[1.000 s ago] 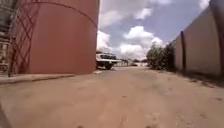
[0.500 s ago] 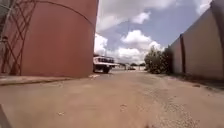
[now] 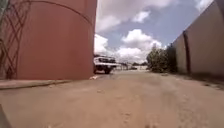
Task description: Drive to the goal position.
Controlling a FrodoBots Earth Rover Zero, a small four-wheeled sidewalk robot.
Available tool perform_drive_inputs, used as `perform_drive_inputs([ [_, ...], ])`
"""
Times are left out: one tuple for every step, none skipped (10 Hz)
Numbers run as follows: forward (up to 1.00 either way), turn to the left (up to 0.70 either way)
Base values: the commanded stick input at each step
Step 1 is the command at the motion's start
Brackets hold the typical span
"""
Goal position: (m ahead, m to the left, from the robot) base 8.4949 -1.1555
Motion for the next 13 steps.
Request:
perform_drive_inputs([
  [0.6,-0.15],
  [0.6,-0.15],
  [0.6,-0.01],
  [0.6,-0.11],
  [0.6,-0.15],
  [0.6,-0.15],
  [0.6,-0.09],
  [0.6,-0.15],
  [0.6,-0.15],
  [0.6,-0.03],
  [0.6,-0.02],
  [0.6,-0.12],
  [0.6,-0.15],
])
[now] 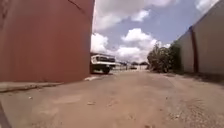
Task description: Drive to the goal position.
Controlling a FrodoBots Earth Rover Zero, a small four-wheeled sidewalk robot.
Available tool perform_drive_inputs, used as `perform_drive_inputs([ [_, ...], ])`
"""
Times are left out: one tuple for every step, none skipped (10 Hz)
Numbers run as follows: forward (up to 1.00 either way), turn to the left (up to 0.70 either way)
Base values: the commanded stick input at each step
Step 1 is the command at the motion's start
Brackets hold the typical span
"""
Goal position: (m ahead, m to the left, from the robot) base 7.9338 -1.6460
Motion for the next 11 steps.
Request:
perform_drive_inputs([
  [0.6,-0.14],
  [0.6,-0.04],
  [0.6,0.0],
  [0.6,0.0],
  [0.6,0.0],
  [0.6,0.0],
  [0.6,0.0],
  [0.6,0.0],
  [0.6,0.0],
  [0.6,0.0],
  [0.6,0.0],
])
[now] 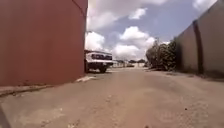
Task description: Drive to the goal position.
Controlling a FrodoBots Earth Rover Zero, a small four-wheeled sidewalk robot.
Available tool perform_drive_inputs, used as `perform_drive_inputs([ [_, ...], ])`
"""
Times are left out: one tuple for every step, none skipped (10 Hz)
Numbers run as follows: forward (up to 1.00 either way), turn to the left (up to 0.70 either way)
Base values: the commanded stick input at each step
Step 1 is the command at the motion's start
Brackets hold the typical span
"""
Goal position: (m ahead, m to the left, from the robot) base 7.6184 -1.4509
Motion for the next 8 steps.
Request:
perform_drive_inputs([
  [0.6,0.0],
  [0.6,0.0],
  [0.6,0.0],
  [0.6,0.0],
  [0.6,0.0],
  [0.6,0.0],
  [0.6,0.0],
  [0.6,0.0],
])
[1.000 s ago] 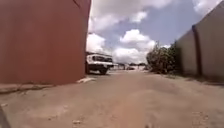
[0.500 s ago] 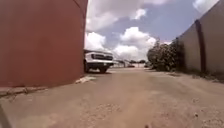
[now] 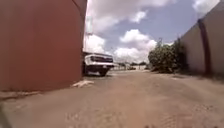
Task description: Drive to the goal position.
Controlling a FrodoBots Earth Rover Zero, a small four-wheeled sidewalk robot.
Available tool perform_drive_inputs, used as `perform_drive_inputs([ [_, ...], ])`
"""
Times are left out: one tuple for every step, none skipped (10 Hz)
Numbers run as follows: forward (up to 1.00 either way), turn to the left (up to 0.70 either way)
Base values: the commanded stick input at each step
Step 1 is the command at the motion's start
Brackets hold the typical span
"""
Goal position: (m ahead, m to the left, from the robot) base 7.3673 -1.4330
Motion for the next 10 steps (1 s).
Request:
perform_drive_inputs([
  [0.6,0.0],
  [0.6,0.0],
  [0.6,0.0],
  [0.6,0.0],
  [0.6,0.0],
  [0.6,0.0],
  [0.6,0.0],
  [0.6,-0.01],
  [0.6,-0.11],
  [0.6,-0.15],
])
